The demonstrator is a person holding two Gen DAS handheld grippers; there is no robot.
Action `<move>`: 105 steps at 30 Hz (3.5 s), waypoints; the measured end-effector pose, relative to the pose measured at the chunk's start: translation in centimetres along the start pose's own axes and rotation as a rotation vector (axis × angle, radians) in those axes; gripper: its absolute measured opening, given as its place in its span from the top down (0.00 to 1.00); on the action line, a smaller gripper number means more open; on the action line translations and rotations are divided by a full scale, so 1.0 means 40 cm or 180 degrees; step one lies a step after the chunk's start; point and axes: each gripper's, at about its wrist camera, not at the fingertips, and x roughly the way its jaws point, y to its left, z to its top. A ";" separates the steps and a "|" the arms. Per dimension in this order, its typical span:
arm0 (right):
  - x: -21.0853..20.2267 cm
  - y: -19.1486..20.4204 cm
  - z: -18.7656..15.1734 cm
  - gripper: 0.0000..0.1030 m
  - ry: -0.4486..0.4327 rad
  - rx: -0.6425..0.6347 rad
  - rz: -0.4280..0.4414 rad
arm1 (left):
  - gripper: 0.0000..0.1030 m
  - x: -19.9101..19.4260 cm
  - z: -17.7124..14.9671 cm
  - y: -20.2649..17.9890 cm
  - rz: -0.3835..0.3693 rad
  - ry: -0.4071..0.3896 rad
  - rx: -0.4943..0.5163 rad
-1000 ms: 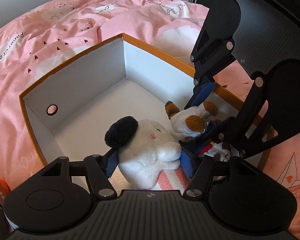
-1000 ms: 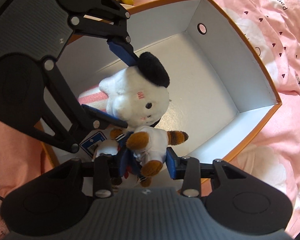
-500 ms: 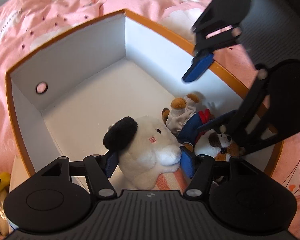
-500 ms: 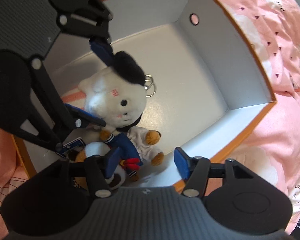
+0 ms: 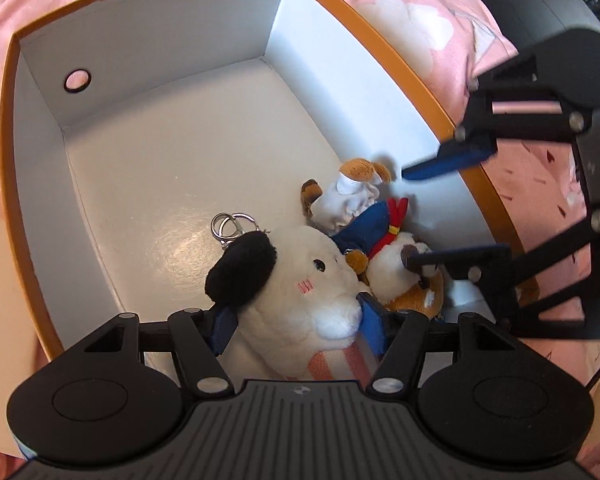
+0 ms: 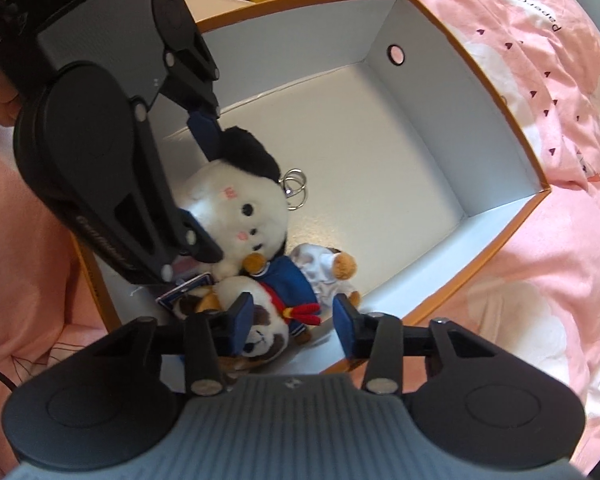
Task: Organize objects
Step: 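Push the plush toys against the box wall with both tools, then release, then move the left tool to the pink bag and grasp its strap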
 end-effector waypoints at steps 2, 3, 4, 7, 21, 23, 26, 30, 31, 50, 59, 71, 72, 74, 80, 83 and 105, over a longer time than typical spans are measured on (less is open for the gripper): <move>0.010 0.003 -0.002 0.68 0.0037 0.0027 0.0054 | 0.30 0.001 -0.009 0.000 0.0002 -0.0063 -0.0031; 0.015 0.005 -0.004 0.70 0.0051 0.0048 0.0094 | 0.30 0.002 -0.014 -0.002 0.0011 -0.0085 -0.0028; 0.019 0.006 -0.004 0.76 0.0060 0.0068 0.0127 | 0.30 0.004 -0.018 -0.004 0.0023 -0.0101 -0.0020; 0.035 0.010 -0.003 0.79 0.0122 0.0126 0.0183 | 0.30 0.010 -0.030 -0.016 0.0092 -0.0132 0.0054; -0.024 0.038 -0.006 0.74 -0.0006 0.0320 0.0024 | 0.22 -0.034 -0.027 -0.065 0.0516 -0.0419 0.0213; -0.040 0.045 -0.008 0.65 -0.0066 0.0368 -0.0006 | 0.22 -0.047 -0.033 -0.067 0.0589 -0.0489 0.0184; -0.064 0.063 -0.011 0.57 -0.0165 0.0398 -0.0046 | 0.21 -0.070 -0.049 -0.074 0.0584 -0.0596 0.0176; -0.083 0.082 -0.019 0.51 -0.0218 0.0415 -0.0113 | 0.19 -0.081 -0.073 -0.099 0.0651 -0.0724 0.0237; -0.082 0.072 -0.039 0.50 -0.0229 0.0433 -0.0134 | 0.19 -0.084 -0.085 -0.096 0.0676 -0.0753 0.0261; -0.049 0.071 0.002 0.46 -0.0260 0.0540 -0.0358 | 0.38 -0.032 -0.096 -0.094 0.1147 -0.0739 0.0380; -0.020 0.063 -0.009 0.46 -0.0160 0.0579 -0.0446 | 0.44 -0.014 -0.077 -0.109 0.0944 -0.0537 0.0455; -0.014 0.054 -0.030 0.45 -0.0280 0.0627 -0.0388 | 0.34 0.009 -0.029 -0.059 0.0482 -0.0310 0.0168; -0.014 0.053 -0.032 0.45 -0.0286 0.0609 -0.0384 | 0.35 0.010 -0.027 -0.056 0.0451 -0.0303 0.0176; -0.015 0.052 -0.034 0.46 -0.0296 0.0587 -0.0369 | 0.36 0.012 -0.025 -0.052 0.0377 -0.0291 0.0179; -0.021 0.044 -0.045 0.47 -0.0311 0.0583 -0.0247 | 0.39 0.015 -0.022 -0.004 0.0027 -0.0156 -0.0362; -0.005 0.044 -0.042 0.50 -0.0269 0.0603 -0.0160 | 0.39 0.025 -0.024 0.017 -0.0022 -0.0179 -0.0619; -0.103 0.072 -0.037 0.44 -0.0763 0.0875 -0.0523 | 0.26 -0.141 -0.080 -0.055 0.0550 -0.1058 -0.0035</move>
